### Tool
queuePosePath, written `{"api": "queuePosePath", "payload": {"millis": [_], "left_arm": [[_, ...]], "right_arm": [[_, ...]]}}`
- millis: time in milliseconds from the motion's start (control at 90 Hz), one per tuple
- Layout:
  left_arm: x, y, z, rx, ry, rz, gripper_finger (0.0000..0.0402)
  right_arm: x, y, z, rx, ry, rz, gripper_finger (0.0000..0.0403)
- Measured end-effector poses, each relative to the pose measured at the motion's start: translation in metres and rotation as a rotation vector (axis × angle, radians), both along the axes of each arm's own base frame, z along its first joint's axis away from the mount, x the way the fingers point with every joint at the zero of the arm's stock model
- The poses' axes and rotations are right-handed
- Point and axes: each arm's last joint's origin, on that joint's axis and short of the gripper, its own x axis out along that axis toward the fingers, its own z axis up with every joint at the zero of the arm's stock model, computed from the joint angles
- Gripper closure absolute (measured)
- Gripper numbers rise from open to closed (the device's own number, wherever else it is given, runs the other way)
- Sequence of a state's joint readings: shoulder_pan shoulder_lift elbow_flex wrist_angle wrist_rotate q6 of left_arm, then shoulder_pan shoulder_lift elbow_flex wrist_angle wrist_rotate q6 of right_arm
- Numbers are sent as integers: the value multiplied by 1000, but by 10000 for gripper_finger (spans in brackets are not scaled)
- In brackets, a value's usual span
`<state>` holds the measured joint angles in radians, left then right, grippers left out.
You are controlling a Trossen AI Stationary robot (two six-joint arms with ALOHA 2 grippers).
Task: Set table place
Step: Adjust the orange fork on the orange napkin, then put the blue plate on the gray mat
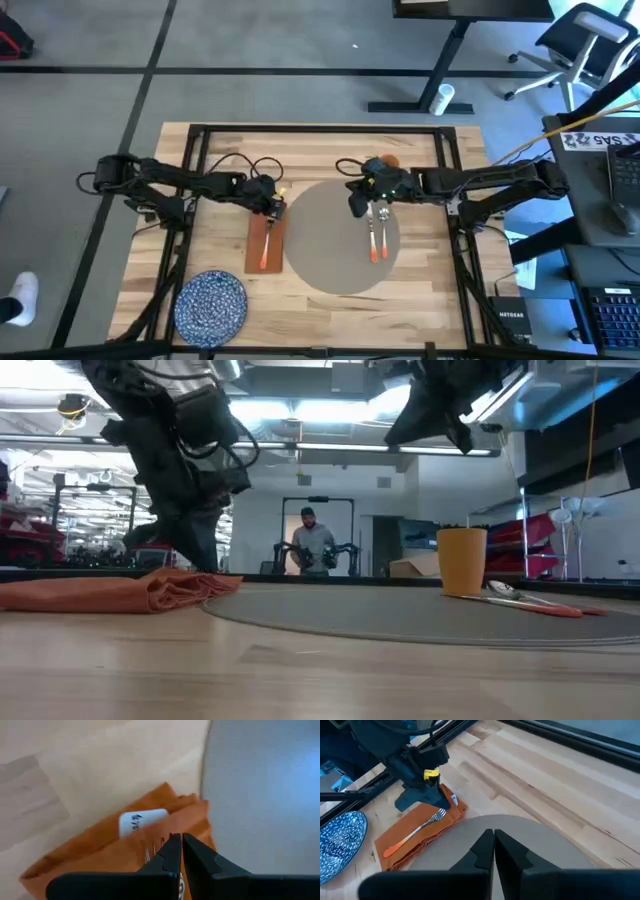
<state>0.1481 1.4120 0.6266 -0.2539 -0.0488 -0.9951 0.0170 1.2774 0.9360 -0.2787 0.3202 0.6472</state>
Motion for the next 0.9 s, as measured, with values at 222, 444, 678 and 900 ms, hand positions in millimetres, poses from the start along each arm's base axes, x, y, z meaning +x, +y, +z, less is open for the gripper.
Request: {"api": "queuePosePath", "payload": {"millis": [222,444,678,900], "left_arm": [[2,1,4,3,10,-3,402],[15,4,31,80,34,-54,402],[13,0,48,113,168,-157,402],[-10,-9,41,93,421,-174,402]], "right_arm": [[0,0,0,0,0,0,403],[0,0,0,-1,1,1,403],[0,0,0,7,5,17,403],[0,0,-1,-9,16,29,403]]}}
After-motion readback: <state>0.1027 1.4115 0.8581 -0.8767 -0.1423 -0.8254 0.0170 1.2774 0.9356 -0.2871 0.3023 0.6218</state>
